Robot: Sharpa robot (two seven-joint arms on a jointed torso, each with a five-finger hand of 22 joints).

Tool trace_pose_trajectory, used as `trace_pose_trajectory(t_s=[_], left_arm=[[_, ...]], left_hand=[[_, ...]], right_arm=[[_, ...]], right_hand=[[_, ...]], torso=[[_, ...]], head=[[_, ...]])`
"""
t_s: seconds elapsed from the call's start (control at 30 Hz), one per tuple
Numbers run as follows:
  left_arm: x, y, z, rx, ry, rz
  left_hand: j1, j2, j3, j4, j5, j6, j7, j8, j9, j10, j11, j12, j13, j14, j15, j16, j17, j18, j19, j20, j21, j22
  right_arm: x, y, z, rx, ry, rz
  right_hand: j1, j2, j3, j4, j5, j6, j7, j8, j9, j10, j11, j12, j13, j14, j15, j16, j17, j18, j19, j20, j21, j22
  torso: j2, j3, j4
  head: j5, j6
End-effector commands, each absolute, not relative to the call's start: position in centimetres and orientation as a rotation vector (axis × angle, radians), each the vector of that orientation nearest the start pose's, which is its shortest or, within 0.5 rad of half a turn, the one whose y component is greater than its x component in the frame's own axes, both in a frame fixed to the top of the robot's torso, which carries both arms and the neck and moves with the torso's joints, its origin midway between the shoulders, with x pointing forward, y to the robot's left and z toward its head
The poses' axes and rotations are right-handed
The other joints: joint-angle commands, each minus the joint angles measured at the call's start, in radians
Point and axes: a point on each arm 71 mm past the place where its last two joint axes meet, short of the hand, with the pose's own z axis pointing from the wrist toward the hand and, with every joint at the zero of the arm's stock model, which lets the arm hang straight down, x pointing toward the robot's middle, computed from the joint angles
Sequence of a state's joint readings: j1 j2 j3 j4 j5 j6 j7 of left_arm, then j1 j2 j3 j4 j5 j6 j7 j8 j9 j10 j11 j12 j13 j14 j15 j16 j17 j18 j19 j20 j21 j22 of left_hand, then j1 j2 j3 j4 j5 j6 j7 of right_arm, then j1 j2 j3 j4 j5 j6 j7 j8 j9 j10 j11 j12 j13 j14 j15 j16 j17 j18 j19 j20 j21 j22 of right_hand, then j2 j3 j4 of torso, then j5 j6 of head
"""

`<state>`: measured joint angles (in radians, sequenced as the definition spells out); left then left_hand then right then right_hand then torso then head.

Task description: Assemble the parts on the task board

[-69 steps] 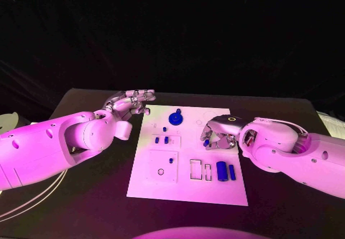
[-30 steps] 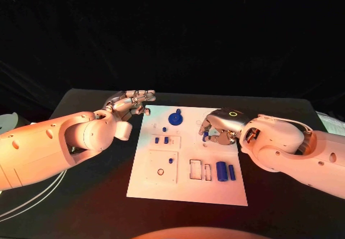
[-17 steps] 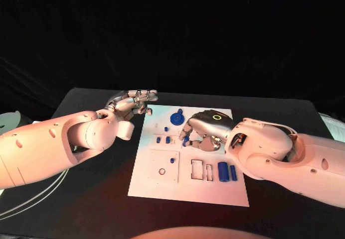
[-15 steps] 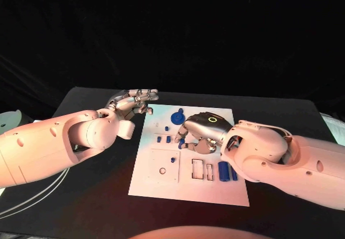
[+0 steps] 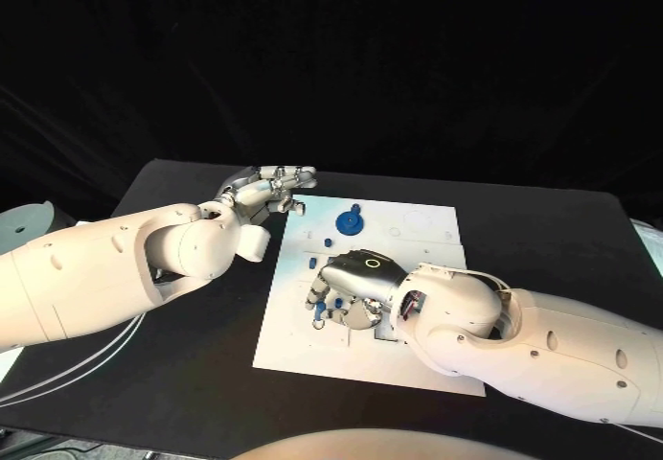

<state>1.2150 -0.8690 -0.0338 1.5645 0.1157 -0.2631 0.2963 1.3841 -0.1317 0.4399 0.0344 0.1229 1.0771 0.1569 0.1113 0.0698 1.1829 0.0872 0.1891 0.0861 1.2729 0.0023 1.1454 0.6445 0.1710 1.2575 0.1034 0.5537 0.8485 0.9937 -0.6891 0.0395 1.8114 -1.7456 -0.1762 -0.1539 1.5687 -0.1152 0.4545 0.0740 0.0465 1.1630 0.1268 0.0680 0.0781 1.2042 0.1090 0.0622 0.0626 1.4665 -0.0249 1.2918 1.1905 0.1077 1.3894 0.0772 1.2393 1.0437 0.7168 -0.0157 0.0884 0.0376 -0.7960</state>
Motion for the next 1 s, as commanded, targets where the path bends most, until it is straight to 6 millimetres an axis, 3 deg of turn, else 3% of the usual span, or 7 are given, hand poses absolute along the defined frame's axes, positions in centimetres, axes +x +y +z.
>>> trace_pose_trajectory(t_s=[0.03,0.43,1.0], left_arm=[[48.4,20.5,-17.3,-1.261,1.496,-1.621],[48.4,20.4,-17.3,-1.259,1.495,-1.625],[48.4,20.5,-17.3,-1.260,1.496,-1.624]], left_hand=[[0.003,0.004,0.001,-0.006,0.003,0.002,0.006,0.004,-0.001,-0.008,0.000,0.003,0.001,-0.006,0.001,-0.004,-0.001,0.011,-0.002,-0.001,-0.006,-0.001],[-0.005,0.006,-0.003,-0.002,0.003,0.001,0.006,0.005,-0.001,-0.011,0.001,0.007,0.001,-0.006,0.002,-0.002,-0.002,0.011,-0.001,-0.001,-0.008,-0.003],[-0.005,0.006,-0.003,-0.002,0.003,0.001,0.006,0.005,-0.001,-0.011,0.001,0.007,0.001,-0.006,0.002,-0.002,-0.002,0.011,-0.001,-0.001,-0.008,-0.003]], right_arm=[[36.9,-4.7,-21.4,-0.582,1.700,0.993],[36.9,-4.5,-22.5,-0.586,1.738,0.991],[37.5,-4.8,-23.0,-0.593,1.737,0.925]], right_hand=[[-0.002,0.013,0.007,0.000,0.004,0.001,0.005,-0.004,-0.002,0.055,-0.046,0.007,0.004,0.043,0.002,0.004,-0.001,-0.005,0.004,0.001,0.001,-0.001],[-0.015,0.012,0.028,-0.014,0.005,-0.001,0.007,-0.003,-0.002,0.055,-0.045,0.005,0.005,0.042,0.004,0.004,-0.002,-0.005,0.003,0.002,0.003,0.000],[-0.029,0.011,0.039,-0.020,0.005,-0.002,0.008,-0.003,-0.002,0.054,-0.044,0.004,0.005,0.041,0.004,0.004,-0.003,-0.004,0.001,0.003,0.002,-0.001]], torso=[[0.001,0.0000,-0.0017],[0.000,0.0019,-0.0018],[0.001,0.0013,-0.0014]], head=[[0.003,-0.003],[0.006,-0.005],[0.006,-0.005]])
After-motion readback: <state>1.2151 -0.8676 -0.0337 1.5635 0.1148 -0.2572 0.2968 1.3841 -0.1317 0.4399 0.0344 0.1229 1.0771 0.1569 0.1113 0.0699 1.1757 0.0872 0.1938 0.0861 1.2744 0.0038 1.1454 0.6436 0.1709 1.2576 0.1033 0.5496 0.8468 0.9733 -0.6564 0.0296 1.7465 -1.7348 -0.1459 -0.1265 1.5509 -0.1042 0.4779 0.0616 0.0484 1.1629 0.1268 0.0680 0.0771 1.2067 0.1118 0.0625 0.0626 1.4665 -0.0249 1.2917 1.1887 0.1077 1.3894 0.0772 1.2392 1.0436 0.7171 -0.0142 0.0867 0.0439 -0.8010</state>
